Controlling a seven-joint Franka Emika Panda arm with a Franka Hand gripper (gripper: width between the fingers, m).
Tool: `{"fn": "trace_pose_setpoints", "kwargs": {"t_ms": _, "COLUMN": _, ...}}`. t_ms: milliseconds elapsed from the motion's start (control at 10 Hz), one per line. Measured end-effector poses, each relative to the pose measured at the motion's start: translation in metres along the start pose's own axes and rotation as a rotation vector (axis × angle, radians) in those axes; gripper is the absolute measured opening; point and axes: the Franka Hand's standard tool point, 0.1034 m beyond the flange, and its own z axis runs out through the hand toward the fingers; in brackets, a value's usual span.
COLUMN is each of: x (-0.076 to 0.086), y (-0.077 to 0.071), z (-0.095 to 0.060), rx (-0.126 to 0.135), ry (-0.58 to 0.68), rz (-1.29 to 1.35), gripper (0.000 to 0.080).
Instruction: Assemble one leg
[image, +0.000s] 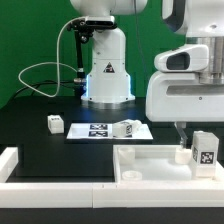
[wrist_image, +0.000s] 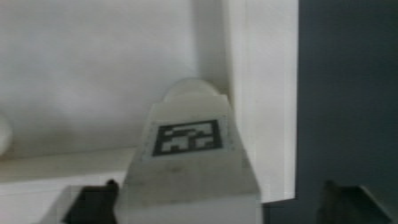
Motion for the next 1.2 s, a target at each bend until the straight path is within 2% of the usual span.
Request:
{"fn": "trace_pose_setpoints", "kwargs": {"t_ms": 100, "x": 0.0, "y": -0.0001, "z": 0.0, "rx": 0.0, "ry": 0.0, "rz": 0.001, "gripper": 0.0351}}
{"fn": "trace_pose_setpoints", "kwargs": {"t_ms": 200, "x": 0.0003, "y": 0.0027, "z": 0.0002, "rx": -0.004, "ry": 0.0, "rz": 0.088, "gripper": 0.0351}}
{"fn": "trace_pose_setpoints", "kwargs": {"t_ms": 300, "x": 0.0004, "y": 0.0045, "z": 0.0006, "rx": -0.005, "ry": 0.0, "rz": 0.156, "gripper": 0.0291}}
{"fn": "trace_pose_setpoints", "kwargs": {"t_ms": 500, "x": 0.0003, "y": 0.0056, "z": 0.0015, "rx": -0.01, "ry": 0.001, "rz": 0.363, "gripper": 0.0291}}
{"fn": "trace_pose_setpoints", "kwargs": {"t_ms": 800, "x": -0.0034, "y": 0.0036, "z": 0.0018, "rx": -0.032, "ry": 0.01, "rz": 0.781, "gripper": 0.029}}
{"fn": "trace_pose_setpoints", "kwargs": {"t_ms": 900, "x": -0.0036, "y": 0.0033, "z": 0.0022, "rx": -0.03, "ry": 0.011, "rz": 0.916, "gripper": 0.029}}
{"fn": "trace_pose_setpoints", "kwargs": {"t_ms": 1000, "x": -0.0021, "y": 0.0049, "z": 0.003, "rx": 0.007, "ry": 0.008, "rz": 1.094, "gripper": 0.029}}
{"fn": "trace_pose_setpoints", "kwargs": {"t_ms": 1100, "x": -0.0038, "y": 0.0073, "z": 0.0038, "rx": 0.068, "ry": 0.017, "rz": 1.284, "gripper": 0.0291}}
{"fn": "trace_pose_setpoints", "kwargs": {"t_ms": 1200, "x": -0.0057, "y": 0.0085, "z": 0.0035, "rx": 0.108, "ry": 0.019, "rz": 1.424, "gripper": 0.0291}}
